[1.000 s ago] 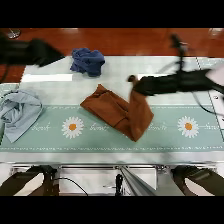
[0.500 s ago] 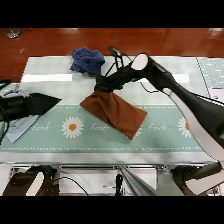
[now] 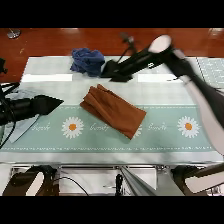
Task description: Fold the shirts.
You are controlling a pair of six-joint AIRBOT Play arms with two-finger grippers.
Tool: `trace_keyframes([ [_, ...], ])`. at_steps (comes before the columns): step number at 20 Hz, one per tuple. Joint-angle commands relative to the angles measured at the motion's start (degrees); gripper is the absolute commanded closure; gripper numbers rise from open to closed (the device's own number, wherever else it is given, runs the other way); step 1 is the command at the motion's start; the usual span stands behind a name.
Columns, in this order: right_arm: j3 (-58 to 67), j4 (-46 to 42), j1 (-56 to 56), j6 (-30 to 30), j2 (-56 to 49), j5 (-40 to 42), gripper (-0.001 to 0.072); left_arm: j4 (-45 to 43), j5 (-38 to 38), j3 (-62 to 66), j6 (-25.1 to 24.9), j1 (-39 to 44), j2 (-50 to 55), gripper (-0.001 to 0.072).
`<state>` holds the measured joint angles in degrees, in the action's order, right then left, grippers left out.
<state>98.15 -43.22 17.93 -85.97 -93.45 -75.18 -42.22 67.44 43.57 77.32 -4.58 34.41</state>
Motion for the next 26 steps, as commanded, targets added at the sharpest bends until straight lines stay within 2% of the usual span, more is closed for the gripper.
trace_keyframes([
  [1, -3.8, -19.1, -7.0, -0.1, 14.1, -10.1, 0.0093, -0.1, -1.6, -0.2, -0.4, 0.0, 0.8, 0.0686],
  [3, -17.6, -36.7, -8.2, -9.1, 27.5, -1.6, 0.0094, -0.1, -3.1, -0.2, -1.3, 0.0, 0.9, 0.0686],
  [5, -37.4, -45.4, -8.6, -22.1, 41.0, 10.9, 0.0094, -0.1, -4.0, -0.2, -1.3, 0.0, 1.4, 0.0686],
  [7, -57.4, -42.9, -8.6, -34.7, 51.6, 23.2, 0.0095, -0.1, -4.0, -0.2, -1.3, 0.0, 2.2, 0.0686],
  [8, -65.6, -36.9, -8.5, -37.9, 54.7, 29.1, 0.0095, -0.1, -4.0, -0.2, -1.3, 0.0, 2.6, 0.0686],
  [9, -72.9, -28.4, -8.4, -37.9, 56.1, 34.4, 0.0095, -0.1, -4.0, -0.3, -1.3, 0.0, 2.9, 0.0685],
  [11, -81.1, -12.9, -8.4, -30.9, 54.7, 39.5, 0.0095, 0.0, -4.4, -1.0, -1.2, 0.0, 3.3, 0.0686],
  [13, -82.1, -5.6, -8.4, -22.8, 49.8, 38.9, 0.0095, 0.0, -4.4, -2.1, -1.2, 0.0, 3.5, 0.0686],
  [17, -78.6, 14.6, -8.4, 0.3, 35.5, 34.3, 0.0095, 0.0, -4.4, -2.8, -1.2, 0.0, 4.0, 0.0686],
  [19, -74.8, 18.0, -8.4, 5.3, 28.4, 31.6, 0.0095, 0.0, -4.4, -2.8, -1.2, 0.0, 4.1, 0.0686],
  [22, -68.8, 19.3, -6.8, 7.5, 19.3, 30.1, 0.0104, 0.0, -4.4, -2.8, -1.2, 0.0, 4.1, 0.0686],
  [23, -66.4, 19.3, -5.1, 7.7, 16.7, 29.9, 0.0157, 0.0, -4.4, -2.8, -1.2, 0.0, 4.1, 0.0686],
  [24, -63.8, 19.2, -3.6, 8.3, 14.7, 29.8, 0.0308, 0.0, -4.4, -2.8, -1.2, 0.0, 4.1, 0.0686],
  [25, -60.4, 19.2, -2.3, 10.8, 13.2, 28.7, 0.0554, 0.0, -4.4, -2.8, -1.2, 0.0, 4.1, 0.0685],
  [26, -56.7, 19.1, -1.6, 13.9, 12.6, 27.0, 0.0685, 0.0, -4.4, -2.8, -1.2, 0.0, 4.1, 0.0686],
])
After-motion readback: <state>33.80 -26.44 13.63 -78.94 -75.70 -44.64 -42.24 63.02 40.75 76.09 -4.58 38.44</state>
